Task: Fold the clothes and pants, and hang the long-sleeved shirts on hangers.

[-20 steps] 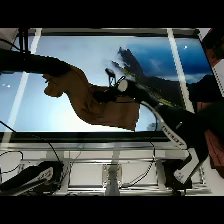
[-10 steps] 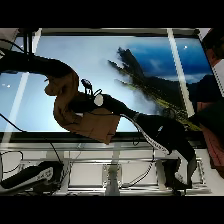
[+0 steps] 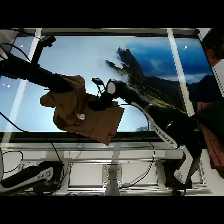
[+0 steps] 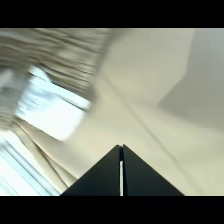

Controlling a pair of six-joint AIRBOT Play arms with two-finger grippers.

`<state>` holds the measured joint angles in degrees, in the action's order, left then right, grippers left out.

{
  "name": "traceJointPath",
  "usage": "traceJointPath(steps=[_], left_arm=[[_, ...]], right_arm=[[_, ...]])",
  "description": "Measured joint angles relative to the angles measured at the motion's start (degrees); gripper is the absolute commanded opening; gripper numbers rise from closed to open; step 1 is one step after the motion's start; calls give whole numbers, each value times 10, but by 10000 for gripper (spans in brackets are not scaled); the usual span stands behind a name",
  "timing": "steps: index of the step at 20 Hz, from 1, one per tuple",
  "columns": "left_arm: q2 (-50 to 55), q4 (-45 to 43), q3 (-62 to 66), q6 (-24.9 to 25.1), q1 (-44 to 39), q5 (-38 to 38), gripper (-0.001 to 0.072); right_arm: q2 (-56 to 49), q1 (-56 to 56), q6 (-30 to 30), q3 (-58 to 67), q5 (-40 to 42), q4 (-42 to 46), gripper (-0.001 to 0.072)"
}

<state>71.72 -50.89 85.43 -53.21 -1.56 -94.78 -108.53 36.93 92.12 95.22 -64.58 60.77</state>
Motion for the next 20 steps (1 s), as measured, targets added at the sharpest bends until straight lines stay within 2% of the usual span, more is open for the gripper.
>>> traceJointPath(steps=[5,12,13,14,15,16,19,20], left_arm=[[7,37,-1,23,-64,-35,26],[76,-40,-23,-72,-206,-16,41],[92,-44,-27,-87,-226,-9,75],[108,-47,-30,-99,-246,-2,261],[121,-48,-31,-108,-262,3,488],[133,-48,-32,-117,-276,9,575],[158,-49,-35,-147,-305,19,575],[162,-47,-35,-156,-309,20,554]], right_arm=[[99,-94,-25,0,-110,77,8],[238,-205,-32,0,-148,113,8],[251,-215,-32,0,-150,115,9],[263,-226,-32,0,-151,119,8],[272,-235,-32,0,-151,122,9],[279,-243,-32,0,-152,125,8],[290,-257,-33,0,-153,130,8],[293,-260,-33,0,-153,134,8]])
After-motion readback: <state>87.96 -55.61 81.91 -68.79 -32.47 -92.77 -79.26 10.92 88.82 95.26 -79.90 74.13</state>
